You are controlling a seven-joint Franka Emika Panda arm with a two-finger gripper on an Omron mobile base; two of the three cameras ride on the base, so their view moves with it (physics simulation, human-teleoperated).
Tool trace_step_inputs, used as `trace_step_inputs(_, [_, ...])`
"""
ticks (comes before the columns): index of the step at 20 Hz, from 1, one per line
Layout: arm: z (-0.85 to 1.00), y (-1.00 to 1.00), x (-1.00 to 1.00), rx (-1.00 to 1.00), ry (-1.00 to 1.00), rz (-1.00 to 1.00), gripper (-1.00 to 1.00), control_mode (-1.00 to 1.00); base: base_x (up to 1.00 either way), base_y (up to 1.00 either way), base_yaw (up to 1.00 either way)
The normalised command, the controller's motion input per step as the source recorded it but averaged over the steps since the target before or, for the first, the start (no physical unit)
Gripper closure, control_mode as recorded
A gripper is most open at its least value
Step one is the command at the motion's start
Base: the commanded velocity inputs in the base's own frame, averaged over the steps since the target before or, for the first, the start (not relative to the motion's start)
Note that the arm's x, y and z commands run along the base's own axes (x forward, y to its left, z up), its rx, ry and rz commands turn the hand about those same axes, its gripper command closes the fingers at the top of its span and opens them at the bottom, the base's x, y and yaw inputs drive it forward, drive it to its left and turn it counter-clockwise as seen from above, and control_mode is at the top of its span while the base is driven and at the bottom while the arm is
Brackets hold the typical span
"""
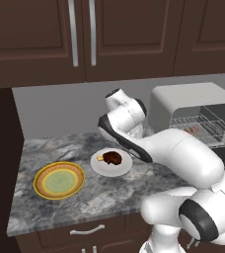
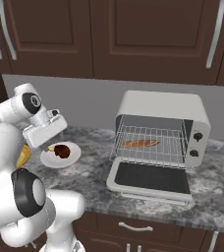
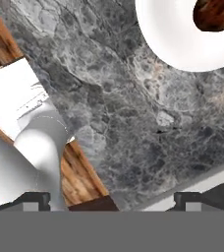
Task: Open the toaster oven door. Place the baguette on the bottom rack in the toaster oven and place the steak on the top rack.
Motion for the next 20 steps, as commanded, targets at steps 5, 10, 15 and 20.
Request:
trace_step_inputs(5, [-0.03, 0.19, 0.16, 0.41, 0.00, 0.13, -1.00, -1.00, 0.00, 0.00, 0.00])
trace_step_inputs(10, [-0.13, 0.44, 0.21, 0.28, 0.00, 0.00, -1.00, -1.00, 0.00, 0.00, 0.00])
trace_step_inputs(15, [-0.21, 0.59, 0.10, 0.07, 0.00, 0.00, -1.00, -1.00, 0.00, 0.00, 0.00])
trace_step_inputs(20, [-0.20, 0.53, 0.26, 0.00, 0.00, 0.00, -1.00, -1.00, 0.00, 0.00, 0.00])
